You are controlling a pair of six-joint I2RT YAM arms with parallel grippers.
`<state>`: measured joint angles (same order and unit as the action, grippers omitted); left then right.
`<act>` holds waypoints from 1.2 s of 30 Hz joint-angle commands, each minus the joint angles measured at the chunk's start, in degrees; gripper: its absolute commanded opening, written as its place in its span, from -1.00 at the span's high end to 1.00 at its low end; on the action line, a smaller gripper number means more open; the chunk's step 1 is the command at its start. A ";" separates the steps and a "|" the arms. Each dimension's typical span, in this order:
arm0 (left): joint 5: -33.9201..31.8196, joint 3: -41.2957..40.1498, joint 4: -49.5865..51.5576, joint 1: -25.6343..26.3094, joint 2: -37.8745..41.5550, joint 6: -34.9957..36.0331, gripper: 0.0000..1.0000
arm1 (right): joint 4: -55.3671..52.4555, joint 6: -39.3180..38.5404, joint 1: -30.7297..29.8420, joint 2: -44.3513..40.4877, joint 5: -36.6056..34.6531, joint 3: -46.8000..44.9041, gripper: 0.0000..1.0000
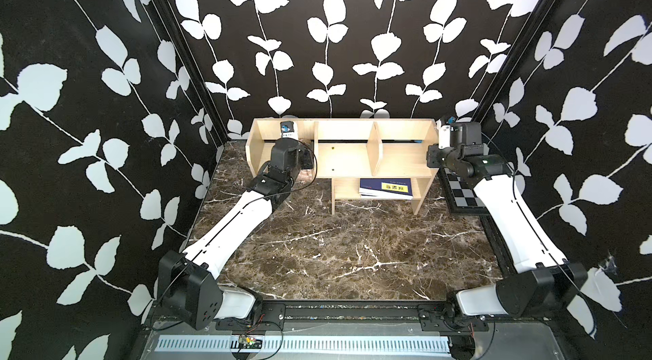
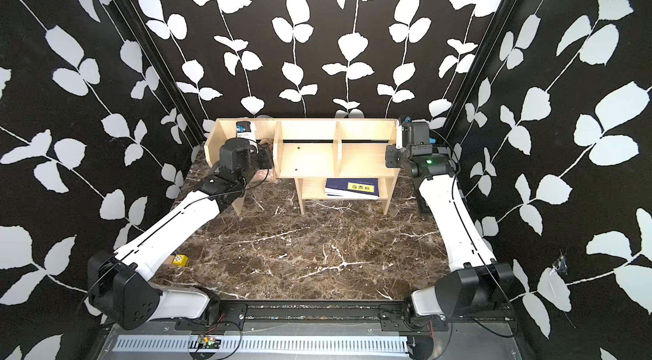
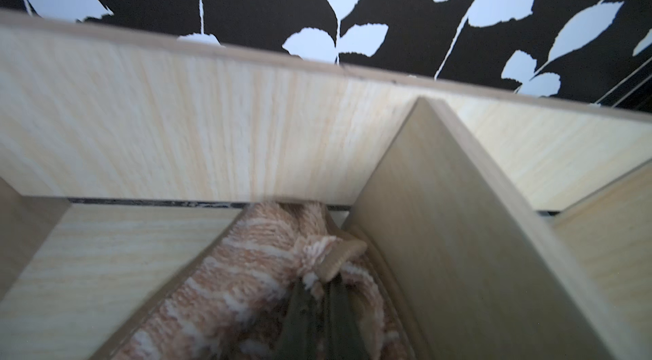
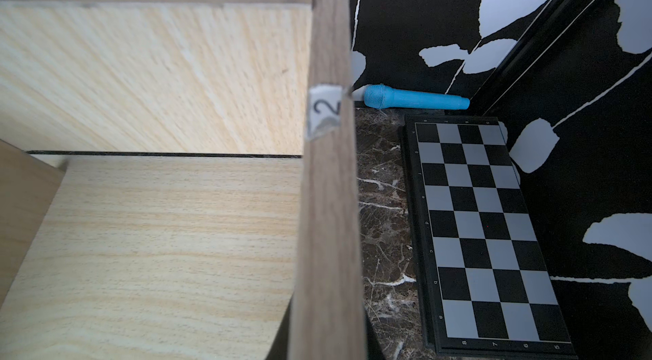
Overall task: Wipe the bookshelf clean with a cloth
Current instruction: Wipe the dust from the shelf.
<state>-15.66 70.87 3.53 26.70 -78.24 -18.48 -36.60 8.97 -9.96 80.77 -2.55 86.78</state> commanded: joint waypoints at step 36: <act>9.54 -2.29 -1.89 -3.23 -4.19 -6.13 1.00 | 3.93 0.79 -0.34 5.25 -0.77 7.16 1.00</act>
<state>-11.11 67.44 3.38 22.85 -80.88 -24.62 -35.57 7.49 -9.74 85.62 -2.13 91.09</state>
